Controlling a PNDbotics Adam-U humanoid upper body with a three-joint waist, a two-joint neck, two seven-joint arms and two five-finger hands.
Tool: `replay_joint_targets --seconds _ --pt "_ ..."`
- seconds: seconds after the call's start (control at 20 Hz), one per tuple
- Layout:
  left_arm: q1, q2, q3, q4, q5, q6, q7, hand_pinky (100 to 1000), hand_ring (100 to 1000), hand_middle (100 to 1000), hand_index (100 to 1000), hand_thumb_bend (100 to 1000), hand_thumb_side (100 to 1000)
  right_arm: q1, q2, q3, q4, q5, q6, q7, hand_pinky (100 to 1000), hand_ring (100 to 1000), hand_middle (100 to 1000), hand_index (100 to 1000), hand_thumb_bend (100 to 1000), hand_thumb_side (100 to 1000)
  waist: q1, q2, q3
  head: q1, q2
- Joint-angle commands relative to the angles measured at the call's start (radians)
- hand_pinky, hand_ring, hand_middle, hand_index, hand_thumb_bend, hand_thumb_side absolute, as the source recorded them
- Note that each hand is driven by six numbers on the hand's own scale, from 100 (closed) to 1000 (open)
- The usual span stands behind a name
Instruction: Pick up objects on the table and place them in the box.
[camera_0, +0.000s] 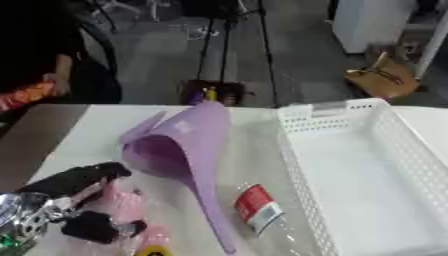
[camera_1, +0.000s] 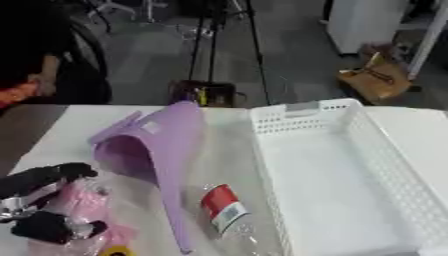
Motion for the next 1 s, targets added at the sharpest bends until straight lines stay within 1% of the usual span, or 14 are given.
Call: replay_joint_targets --seconds 0.05,0.1,0.15,0.3,0.35,0.4,0.45,0.6,0.65,0.7,0.75,0.9,0.95,1.0 --pt "-0.004 0.021 0.018 -0.012 0.001 0.029 -0.031 459 758 985 1000 439 541 -0.004 -0.019 -0.008 -0.019 -0.002 -0.015 -0.028 679 588 550 578 100 628 0.000 -0.014 0.000 -0.003 -0.017" --pt "-0.004 0.021 0.018 -0.012 0.000 0.029 -0.031 459 758 985 1000 439 541 -0.004 -0.019 -0.008 -0.019 -0.002 -0.016 -0.031 679 588 550 578 100 628 0.000 -0.014 0.000 -0.002 -0.017" --pt "-0.004 0.021 0.019 -0.012 -0.001 0.031 -0.030 465 733 973 1000 402 520 -0.004 -0.019 -0.008 -0.019 -0.002 -0.016 -0.034 678 588 549 578 100 628 0.000 -0.013 -0.001 -0.003 -0.018" --pt "-0.003 0.021 0.019 -0.012 -0.007 0.036 -0.028 468 722 968 1000 391 511 -0.004 -0.019 -0.008 -0.019 -0.001 -0.018 -0.042 678 587 549 578 100 627 0.000 -0.013 -0.001 -0.003 -0.019" --pt "-0.003 0.021 0.019 -0.012 -0.009 0.037 -0.028 461 705 958 1000 375 488 -0.004 -0.019 -0.008 -0.019 -0.001 -0.018 -0.044 677 587 548 578 100 627 0.000 -0.012 -0.001 -0.003 -0.019" --pt "-0.003 0.021 0.019 -0.012 -0.010 0.037 -0.028 461 705 958 1000 375 488 -0.004 -0.018 -0.008 -0.019 -0.001 -0.018 -0.046 677 587 548 578 100 627 0.000 -0.012 -0.001 -0.003 -0.020" --pt "-0.003 0.021 0.018 -0.012 -0.012 0.035 -0.027 396 658 934 1000 348 444 -0.004 -0.019 -0.008 -0.019 -0.001 -0.018 -0.049 676 586 547 577 100 624 0.000 -0.012 -0.001 -0.002 -0.019" --pt "-0.003 0.020 0.017 -0.012 -0.017 0.031 -0.032 392 632 915 1000 338 445 -0.005 -0.019 -0.008 -0.019 -0.002 -0.019 -0.058 675 585 545 572 100 622 -0.001 -0.012 -0.001 -0.001 -0.019" --pt "-0.003 0.020 0.017 -0.012 -0.017 0.030 -0.035 390 612 896 976 329 441 -0.005 -0.020 -0.008 -0.019 -0.003 -0.020 -0.062 674 584 544 567 100 619 -0.001 -0.012 -0.001 -0.001 -0.019" --pt "-0.003 0.020 0.017 -0.012 -0.014 0.031 -0.040 393 608 891 972 325 442 -0.005 -0.020 -0.008 -0.019 -0.003 -0.021 -0.066 674 584 544 567 100 618 -0.001 -0.012 -0.001 -0.001 -0.018" --pt "-0.004 0.020 0.017 -0.012 -0.011 0.032 -0.044 379 582 857 947 323 431 -0.005 -0.020 -0.008 -0.019 -0.003 -0.021 -0.071 671 583 541 564 100 616 -0.001 -0.012 -0.001 0.000 -0.018" --pt "-0.004 0.020 0.018 -0.012 -0.001 0.035 -0.054 374 574 842 937 322 420 -0.005 -0.021 -0.008 -0.019 -0.001 -0.024 -0.088 669 582 540 562 100 615 -0.002 -0.011 -0.001 0.001 -0.018" --pt "-0.004 0.020 0.018 -0.012 0.001 0.035 -0.056 355 550 808 932 315 399 -0.006 -0.021 -0.008 -0.019 0.000 -0.024 -0.093 664 578 540 556 100 609 -0.002 -0.011 -0.002 0.001 -0.018" --pt "-0.003 0.019 0.017 -0.012 0.004 0.035 -0.061 355 550 808 932 315 399 -0.006 -0.022 -0.010 -0.019 0.000 -0.026 -0.103 664 578 540 556 100 609 -0.002 -0.011 -0.003 0.001 -0.018"
